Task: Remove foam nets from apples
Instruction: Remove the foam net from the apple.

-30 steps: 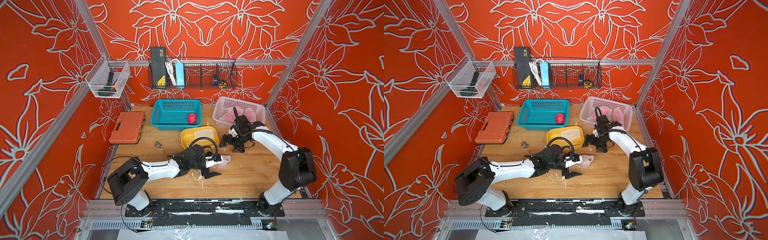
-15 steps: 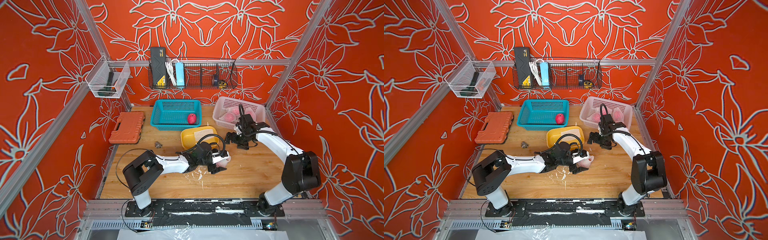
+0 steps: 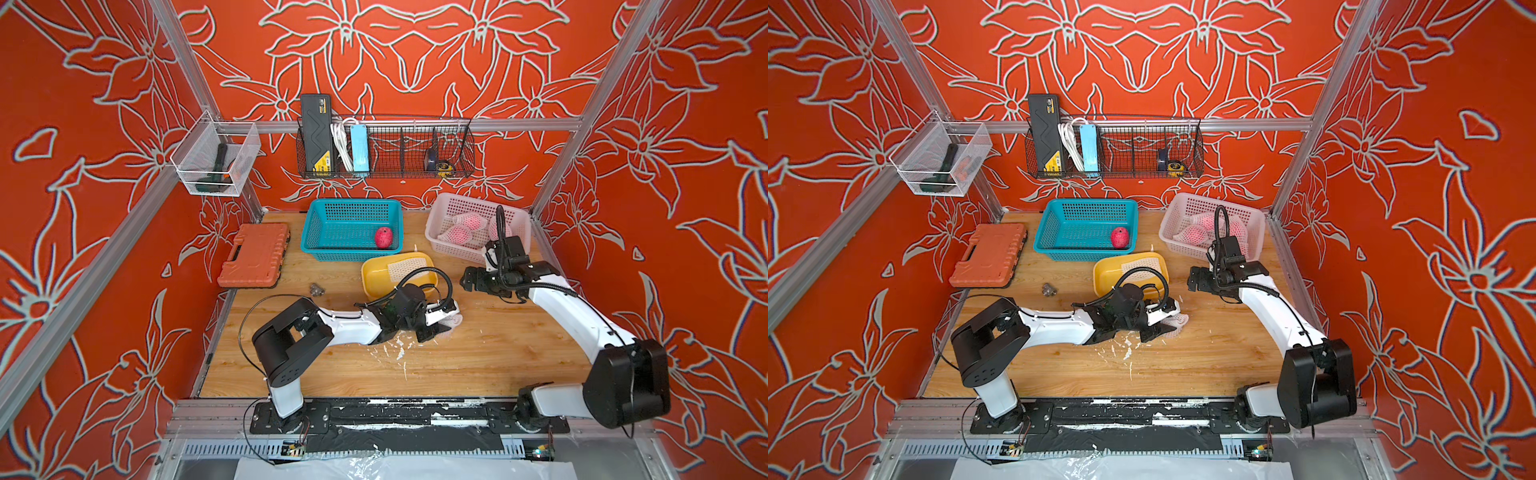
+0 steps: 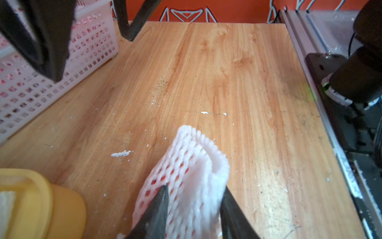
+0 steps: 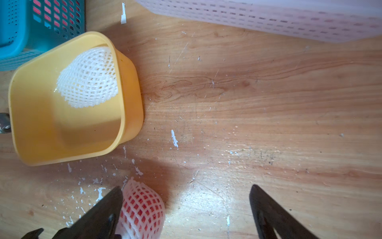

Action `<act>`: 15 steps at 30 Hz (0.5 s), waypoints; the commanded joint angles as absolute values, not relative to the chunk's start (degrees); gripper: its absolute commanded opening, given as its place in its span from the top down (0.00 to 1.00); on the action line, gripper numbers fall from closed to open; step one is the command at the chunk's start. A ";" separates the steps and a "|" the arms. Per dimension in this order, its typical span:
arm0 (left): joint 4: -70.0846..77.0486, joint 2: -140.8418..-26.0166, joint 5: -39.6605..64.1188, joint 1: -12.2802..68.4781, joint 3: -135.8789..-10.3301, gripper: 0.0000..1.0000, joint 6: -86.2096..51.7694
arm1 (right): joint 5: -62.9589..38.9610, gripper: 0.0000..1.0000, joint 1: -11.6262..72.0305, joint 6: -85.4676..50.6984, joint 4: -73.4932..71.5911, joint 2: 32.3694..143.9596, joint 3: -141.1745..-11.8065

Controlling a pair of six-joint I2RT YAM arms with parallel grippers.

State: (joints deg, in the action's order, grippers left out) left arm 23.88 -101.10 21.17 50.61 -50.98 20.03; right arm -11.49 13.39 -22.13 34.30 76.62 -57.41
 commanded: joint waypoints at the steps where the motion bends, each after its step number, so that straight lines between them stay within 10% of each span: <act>1: 24.70 -100.84 21.15 50.14 -51.64 0.67 20.11 | -9.13 0.05 13.05 -17.59 28.91 72.99 -54.00; 15: 22.74 -87.29 20.09 44.56 -42.15 0.79 19.48 | -34.89 0.16 13.21 -3.11 7.60 59.05 -38.45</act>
